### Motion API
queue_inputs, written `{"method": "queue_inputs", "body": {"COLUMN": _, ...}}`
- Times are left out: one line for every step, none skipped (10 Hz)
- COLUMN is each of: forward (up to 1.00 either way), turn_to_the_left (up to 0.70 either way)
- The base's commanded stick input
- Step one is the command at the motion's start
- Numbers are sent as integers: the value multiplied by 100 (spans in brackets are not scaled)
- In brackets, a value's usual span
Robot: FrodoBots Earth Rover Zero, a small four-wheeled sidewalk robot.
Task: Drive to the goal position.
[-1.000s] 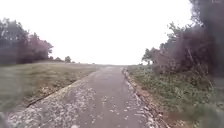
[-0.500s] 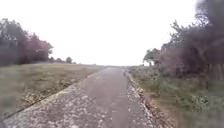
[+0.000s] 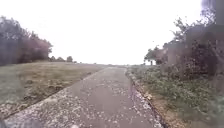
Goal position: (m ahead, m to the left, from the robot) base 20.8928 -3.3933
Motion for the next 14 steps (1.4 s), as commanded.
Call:
{"method": "queue_inputs", "body": {"forward": 100, "turn_to_the_left": 0}}
{"method": "queue_inputs", "body": {"forward": 100, "turn_to_the_left": 0}}
{"method": "queue_inputs", "body": {"forward": 100, "turn_to_the_left": 0}}
{"method": "queue_inputs", "body": {"forward": 100, "turn_to_the_left": 0}}
{"method": "queue_inputs", "body": {"forward": 100, "turn_to_the_left": 0}}
{"method": "queue_inputs", "body": {"forward": 100, "turn_to_the_left": 0}}
{"method": "queue_inputs", "body": {"forward": 100, "turn_to_the_left": 0}}
{"method": "queue_inputs", "body": {"forward": 100, "turn_to_the_left": 0}}
{"method": "queue_inputs", "body": {"forward": 100, "turn_to_the_left": 0}}
{"method": "queue_inputs", "body": {"forward": 100, "turn_to_the_left": 0}}
{"method": "queue_inputs", "body": {"forward": 100, "turn_to_the_left": 0}}
{"method": "queue_inputs", "body": {"forward": 100, "turn_to_the_left": 0}}
{"method": "queue_inputs", "body": {"forward": 100, "turn_to_the_left": 0}}
{"method": "queue_inputs", "body": {"forward": 100, "turn_to_the_left": 0}}
